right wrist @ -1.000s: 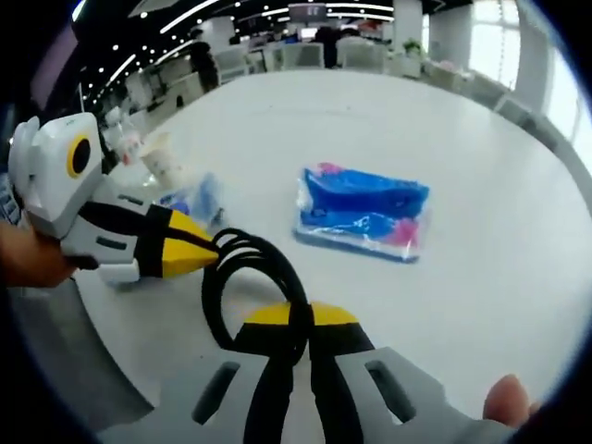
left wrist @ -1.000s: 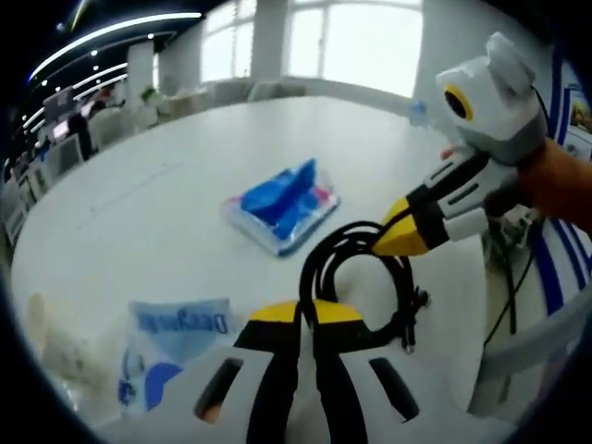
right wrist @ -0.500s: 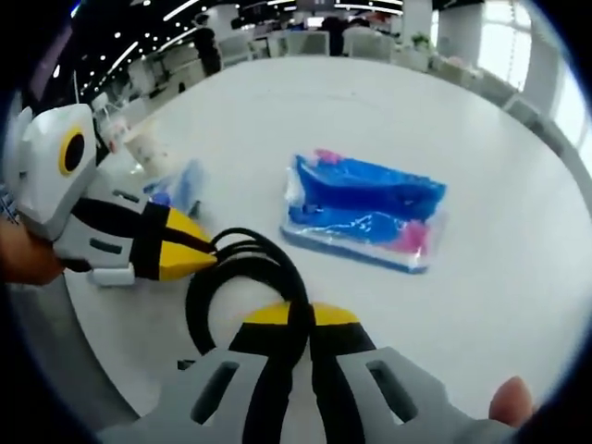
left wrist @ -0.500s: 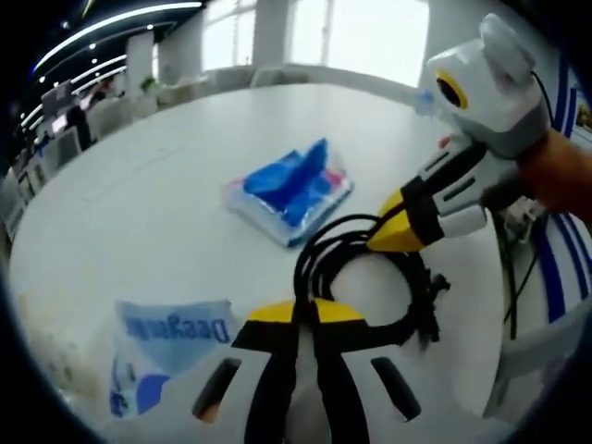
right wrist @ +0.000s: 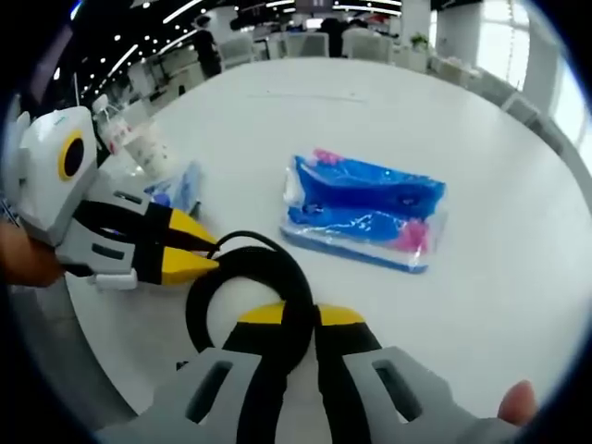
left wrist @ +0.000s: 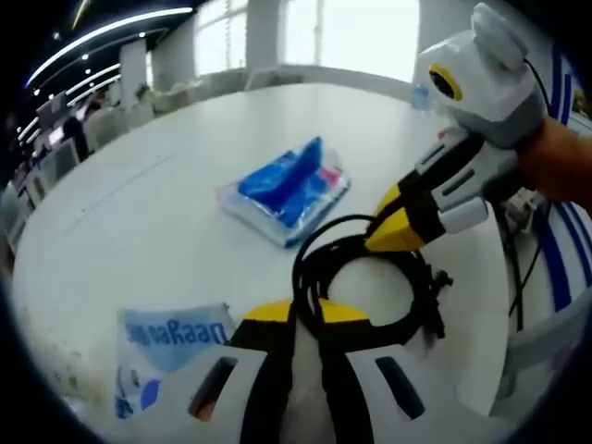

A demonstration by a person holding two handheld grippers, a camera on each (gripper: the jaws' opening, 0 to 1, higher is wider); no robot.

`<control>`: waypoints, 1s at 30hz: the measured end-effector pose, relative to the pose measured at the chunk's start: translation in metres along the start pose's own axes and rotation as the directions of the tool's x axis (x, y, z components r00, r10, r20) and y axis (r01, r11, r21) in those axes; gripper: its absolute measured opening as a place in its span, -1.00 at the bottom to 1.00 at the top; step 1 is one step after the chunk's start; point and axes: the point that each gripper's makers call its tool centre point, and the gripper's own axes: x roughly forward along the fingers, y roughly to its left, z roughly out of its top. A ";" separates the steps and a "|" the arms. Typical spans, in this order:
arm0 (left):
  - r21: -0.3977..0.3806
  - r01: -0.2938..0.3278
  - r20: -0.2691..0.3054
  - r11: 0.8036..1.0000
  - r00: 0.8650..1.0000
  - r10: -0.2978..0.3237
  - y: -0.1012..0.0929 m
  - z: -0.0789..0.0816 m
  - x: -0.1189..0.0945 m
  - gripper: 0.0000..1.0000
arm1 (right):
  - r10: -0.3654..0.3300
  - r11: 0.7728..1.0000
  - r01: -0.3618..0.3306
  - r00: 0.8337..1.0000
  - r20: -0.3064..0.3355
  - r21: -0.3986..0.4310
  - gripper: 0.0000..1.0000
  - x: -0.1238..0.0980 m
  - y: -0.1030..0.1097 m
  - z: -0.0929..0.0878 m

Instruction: Arrange the tabletop items into an orderly group along one side of the table until the central work area is clear of visible clutter.

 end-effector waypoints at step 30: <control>-0.128 0.016 0.160 0.992 0.987 0.005 0.010 0.021 -0.053 0.65 | -0.102 0.995 0.103 0.958 0.267 0.007 0.82 -0.036 0.000 0.058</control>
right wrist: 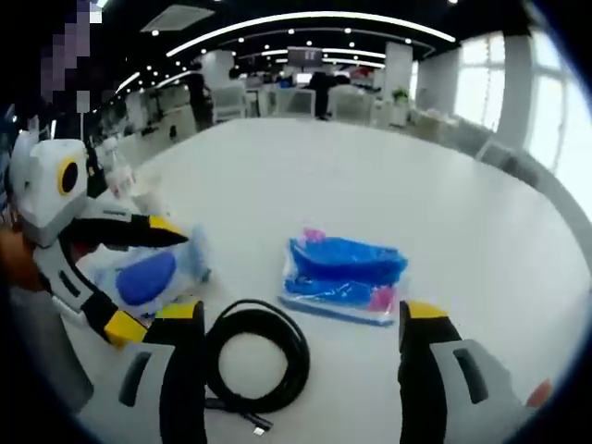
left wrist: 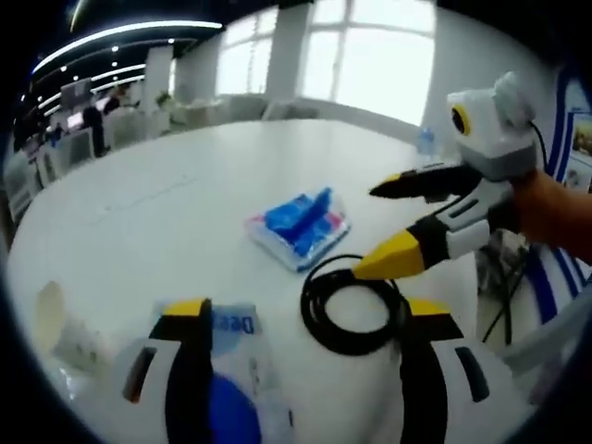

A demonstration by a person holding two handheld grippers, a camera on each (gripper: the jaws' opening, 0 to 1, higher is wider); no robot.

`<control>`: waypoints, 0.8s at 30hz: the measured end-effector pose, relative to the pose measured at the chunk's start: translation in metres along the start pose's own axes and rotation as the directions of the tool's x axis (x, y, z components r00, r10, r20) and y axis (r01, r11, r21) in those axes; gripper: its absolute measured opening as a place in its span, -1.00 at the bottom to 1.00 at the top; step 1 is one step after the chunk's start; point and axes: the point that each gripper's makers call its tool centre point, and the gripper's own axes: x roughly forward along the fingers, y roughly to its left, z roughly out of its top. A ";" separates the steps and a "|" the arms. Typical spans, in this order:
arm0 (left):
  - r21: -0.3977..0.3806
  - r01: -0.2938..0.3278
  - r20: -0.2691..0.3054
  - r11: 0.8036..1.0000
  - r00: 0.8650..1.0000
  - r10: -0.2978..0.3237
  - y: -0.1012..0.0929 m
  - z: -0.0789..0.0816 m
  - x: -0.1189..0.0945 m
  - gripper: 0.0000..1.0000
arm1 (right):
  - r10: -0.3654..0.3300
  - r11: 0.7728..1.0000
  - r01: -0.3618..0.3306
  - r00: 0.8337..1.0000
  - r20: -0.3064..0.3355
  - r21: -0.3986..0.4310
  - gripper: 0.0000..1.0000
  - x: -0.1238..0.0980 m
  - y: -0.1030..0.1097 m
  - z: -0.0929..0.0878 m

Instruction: Arrange the tabletop items into an orderly group along one side of the table until the central work area is clear of visible clutter.

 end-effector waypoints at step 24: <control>-0.101 -0.123 0.092 0.987 0.987 0.132 0.030 -0.003 -0.096 0.70 | 0.126 0.985 -0.117 0.990 0.062 -0.124 0.92 0.012 0.048 0.043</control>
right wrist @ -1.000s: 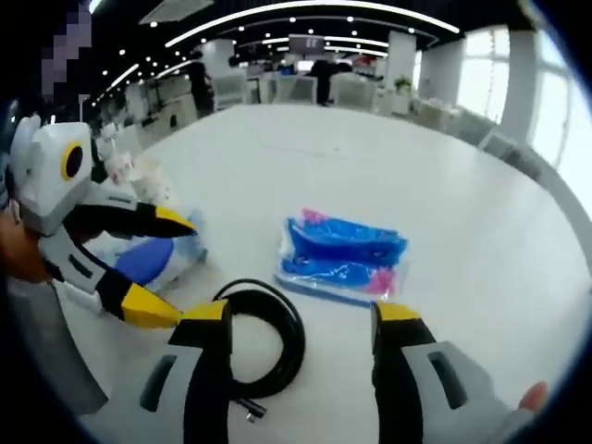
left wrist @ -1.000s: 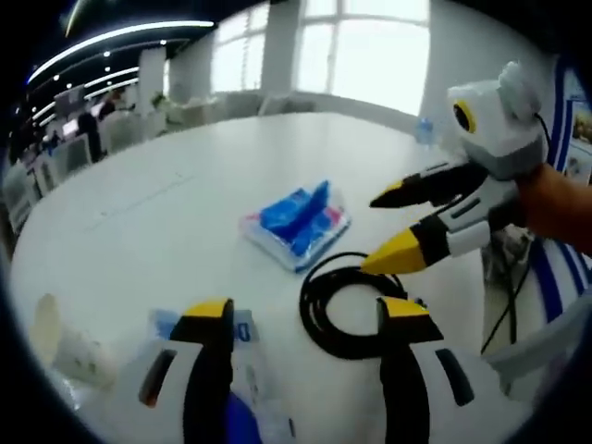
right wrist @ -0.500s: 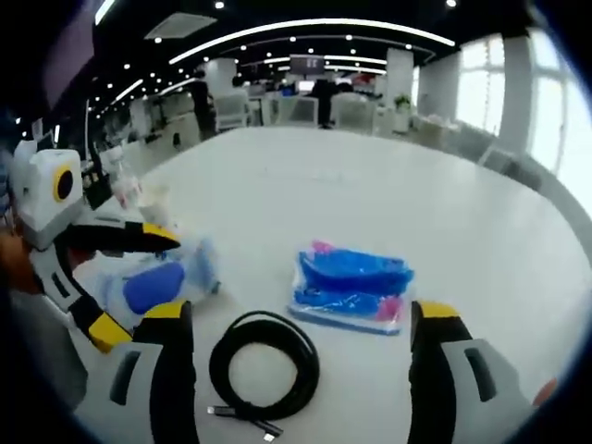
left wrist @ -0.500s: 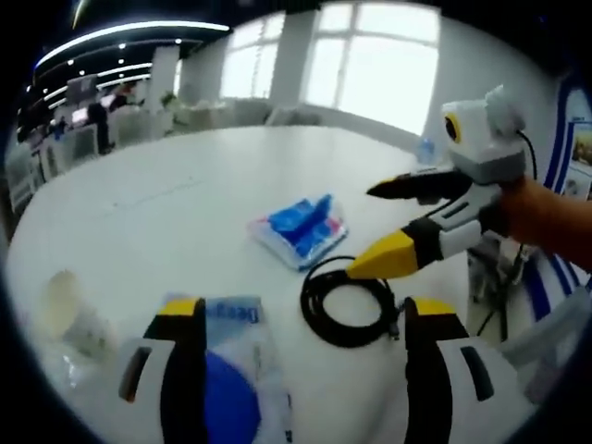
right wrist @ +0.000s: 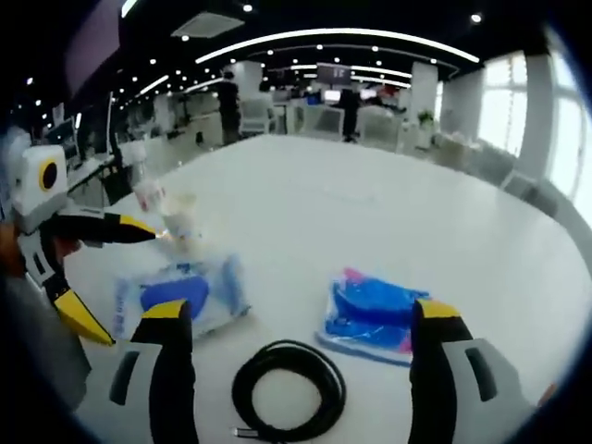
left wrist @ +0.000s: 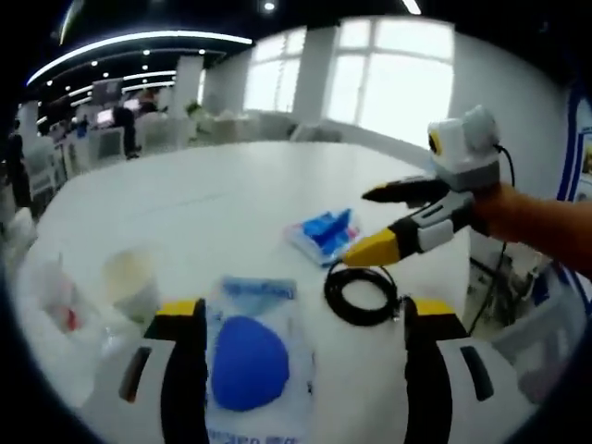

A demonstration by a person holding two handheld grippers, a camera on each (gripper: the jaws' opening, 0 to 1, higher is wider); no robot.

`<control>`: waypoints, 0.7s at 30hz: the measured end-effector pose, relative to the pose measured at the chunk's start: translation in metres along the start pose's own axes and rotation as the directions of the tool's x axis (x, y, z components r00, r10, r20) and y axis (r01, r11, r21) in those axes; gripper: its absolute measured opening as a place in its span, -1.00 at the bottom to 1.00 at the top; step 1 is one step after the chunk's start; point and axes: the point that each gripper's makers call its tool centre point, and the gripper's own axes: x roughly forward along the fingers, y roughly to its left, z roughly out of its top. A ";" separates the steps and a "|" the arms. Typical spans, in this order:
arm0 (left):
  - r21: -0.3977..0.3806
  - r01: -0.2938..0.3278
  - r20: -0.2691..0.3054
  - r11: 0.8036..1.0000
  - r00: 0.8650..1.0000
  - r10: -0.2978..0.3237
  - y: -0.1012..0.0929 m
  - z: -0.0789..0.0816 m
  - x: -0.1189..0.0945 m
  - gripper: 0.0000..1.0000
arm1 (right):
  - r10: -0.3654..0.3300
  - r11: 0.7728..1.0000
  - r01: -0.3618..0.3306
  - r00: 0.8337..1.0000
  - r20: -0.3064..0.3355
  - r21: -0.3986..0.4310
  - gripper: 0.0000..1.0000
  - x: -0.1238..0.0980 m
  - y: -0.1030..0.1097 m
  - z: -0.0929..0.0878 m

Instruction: Arrange the tabletop items into an orderly group along one side of the table until the central work area is clear of visible clutter.

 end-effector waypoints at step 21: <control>-0.207 -0.246 -0.054 0.947 0.969 0.240 0.056 -0.041 -0.063 0.59 | 0.222 0.963 -0.226 0.974 -0.046 -0.144 0.81 0.064 0.066 0.025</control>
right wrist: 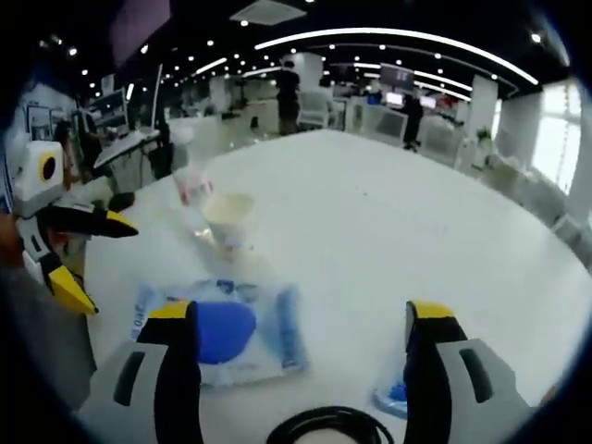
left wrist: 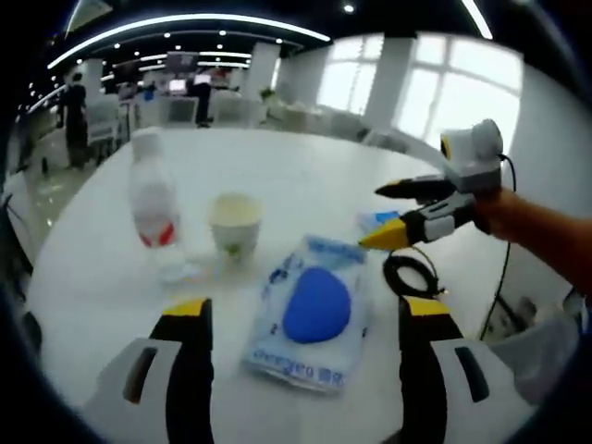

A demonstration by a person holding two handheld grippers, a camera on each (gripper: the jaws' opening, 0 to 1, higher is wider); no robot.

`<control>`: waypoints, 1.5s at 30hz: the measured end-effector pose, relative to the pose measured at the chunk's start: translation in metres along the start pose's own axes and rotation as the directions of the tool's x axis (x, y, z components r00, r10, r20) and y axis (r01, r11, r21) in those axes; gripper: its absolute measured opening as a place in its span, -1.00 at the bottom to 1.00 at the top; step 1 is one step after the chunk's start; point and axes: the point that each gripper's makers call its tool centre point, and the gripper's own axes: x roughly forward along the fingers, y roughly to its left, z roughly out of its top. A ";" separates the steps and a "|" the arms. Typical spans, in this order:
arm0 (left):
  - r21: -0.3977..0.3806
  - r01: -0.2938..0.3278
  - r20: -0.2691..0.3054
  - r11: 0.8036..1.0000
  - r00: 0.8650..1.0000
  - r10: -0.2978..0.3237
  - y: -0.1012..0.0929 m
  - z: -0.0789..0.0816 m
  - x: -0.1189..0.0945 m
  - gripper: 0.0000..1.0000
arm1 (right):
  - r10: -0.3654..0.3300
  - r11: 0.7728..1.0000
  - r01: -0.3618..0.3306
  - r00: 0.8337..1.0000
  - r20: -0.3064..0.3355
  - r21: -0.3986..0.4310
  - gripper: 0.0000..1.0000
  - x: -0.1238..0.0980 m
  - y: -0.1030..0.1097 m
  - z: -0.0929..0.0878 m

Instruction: Arrange the tabletop items into an orderly group along one side of the table until the central work area is clear of visible clutter.

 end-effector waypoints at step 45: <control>-0.287 -0.164 -0.282 0.944 0.956 0.081 0.006 -0.087 0.021 -0.54 | 0.249 0.968 -0.237 0.937 -0.246 0.077 -0.58 0.038 0.022 -0.051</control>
